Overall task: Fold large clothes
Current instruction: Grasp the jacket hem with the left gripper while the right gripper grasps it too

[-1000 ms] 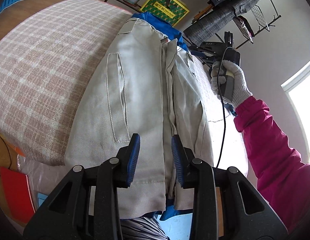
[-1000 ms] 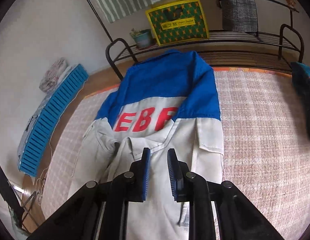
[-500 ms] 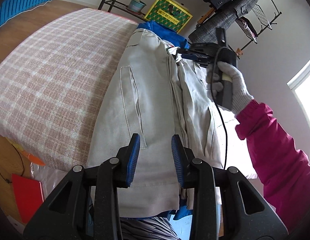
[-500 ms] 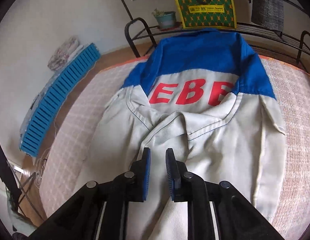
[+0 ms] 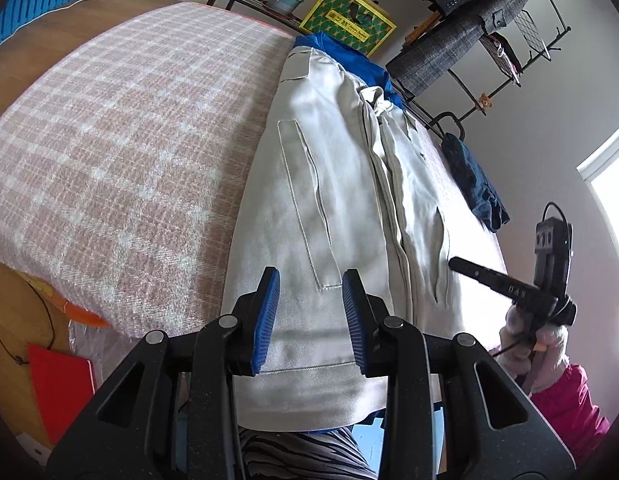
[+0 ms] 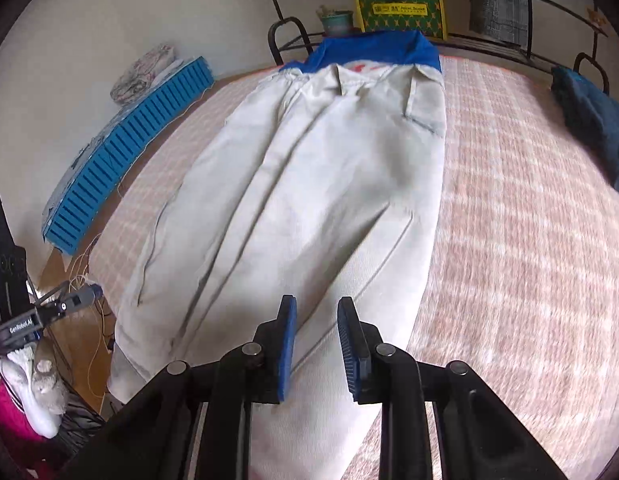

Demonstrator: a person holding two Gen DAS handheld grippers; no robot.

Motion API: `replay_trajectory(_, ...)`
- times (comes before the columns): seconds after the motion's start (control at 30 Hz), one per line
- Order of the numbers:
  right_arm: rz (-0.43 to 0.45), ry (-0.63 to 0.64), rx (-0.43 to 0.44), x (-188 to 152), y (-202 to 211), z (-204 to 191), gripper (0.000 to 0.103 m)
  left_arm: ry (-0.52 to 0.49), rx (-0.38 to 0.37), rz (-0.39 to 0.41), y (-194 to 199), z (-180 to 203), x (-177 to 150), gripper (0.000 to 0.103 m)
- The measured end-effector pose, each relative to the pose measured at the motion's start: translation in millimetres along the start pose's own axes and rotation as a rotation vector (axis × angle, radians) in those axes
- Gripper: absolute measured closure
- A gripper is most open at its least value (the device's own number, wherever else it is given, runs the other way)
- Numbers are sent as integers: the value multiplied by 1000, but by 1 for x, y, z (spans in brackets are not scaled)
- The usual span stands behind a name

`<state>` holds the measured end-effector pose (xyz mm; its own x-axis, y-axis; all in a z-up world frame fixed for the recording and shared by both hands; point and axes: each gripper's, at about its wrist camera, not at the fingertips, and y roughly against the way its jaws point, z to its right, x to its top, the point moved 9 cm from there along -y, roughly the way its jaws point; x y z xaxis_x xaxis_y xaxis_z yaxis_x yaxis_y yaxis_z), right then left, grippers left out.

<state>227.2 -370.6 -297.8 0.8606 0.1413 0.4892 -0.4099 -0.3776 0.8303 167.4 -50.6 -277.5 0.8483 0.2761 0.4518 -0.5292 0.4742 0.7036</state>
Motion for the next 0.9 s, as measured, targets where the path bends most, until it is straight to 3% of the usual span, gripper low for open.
replay_trajectory(0.07, -20, 28, -30, -26, -8, 3, 80, -2, -19, -43, -12, -1, -7, 72)
replay_trajectory(0.17, 4, 90, -75, -42, -1, 1, 80, -28, 36, -129, -36, -12, -25, 71)
replay_trajectory(0.27, -23, 67, -65, -49, 7, 6, 80, -81, 64, -109, -33, -8, -26, 70)
replay_trajectory(0.33, -14, 62, -75, -53, 19, 10, 74, -68, 60, -110, -27, -7, -26, 70)
replay_trajectory(0.37, 6, 38, -59, -54, 26, 13, 65, -51, 50, -100, -22, -8, -24, 69)
replay_trajectory(0.4, 34, 2, -30, -56, 35, 14, 47, -31, 48, -91, -18, -11, -21, 65)
replay_trajectory(0.43, 61, -39, 4, -59, 44, 16, 38, -8, 47, -84, -15, -16, -17, 53)
replay_trajectory(0.47, 83, -79, 43, -62, 50, 19, 30, 16, 40, -79, -13, -20, -14, 48)
replay_trajectory(0.67, 63, -261, 203, -91, 51, 33, 35, 127, -35, -170, -19, -43, -4, 48)
replay_trajectory(0.9, 22, -255, 303, -112, 46, 14, 40, 152, -92, -201, -18, -44, -20, 48)
